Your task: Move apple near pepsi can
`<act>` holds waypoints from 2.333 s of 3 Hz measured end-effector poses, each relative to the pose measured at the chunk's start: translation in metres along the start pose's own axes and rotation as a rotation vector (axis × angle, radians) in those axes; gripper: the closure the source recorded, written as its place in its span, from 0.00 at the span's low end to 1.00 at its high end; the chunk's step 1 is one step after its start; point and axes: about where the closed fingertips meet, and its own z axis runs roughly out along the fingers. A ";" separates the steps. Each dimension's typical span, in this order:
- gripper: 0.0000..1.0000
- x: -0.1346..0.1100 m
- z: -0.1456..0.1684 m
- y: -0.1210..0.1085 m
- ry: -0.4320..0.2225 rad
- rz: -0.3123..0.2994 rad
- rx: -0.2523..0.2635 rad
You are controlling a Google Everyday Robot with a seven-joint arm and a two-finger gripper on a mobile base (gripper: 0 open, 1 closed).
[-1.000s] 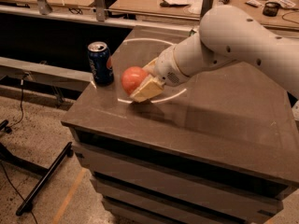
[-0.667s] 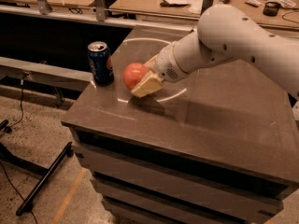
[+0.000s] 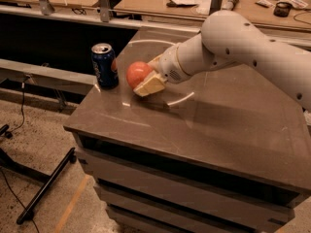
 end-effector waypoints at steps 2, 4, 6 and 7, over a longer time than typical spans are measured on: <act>1.00 0.004 0.016 -0.020 -0.031 0.014 0.014; 0.83 0.006 0.028 -0.020 -0.041 0.031 0.004; 0.28 -0.001 0.033 -0.016 -0.049 0.025 -0.009; 0.05 -0.001 0.034 -0.015 -0.049 0.024 -0.012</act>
Offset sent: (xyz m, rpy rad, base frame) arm 0.0322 -0.0027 -0.0101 0.0385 -0.0144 -0.0244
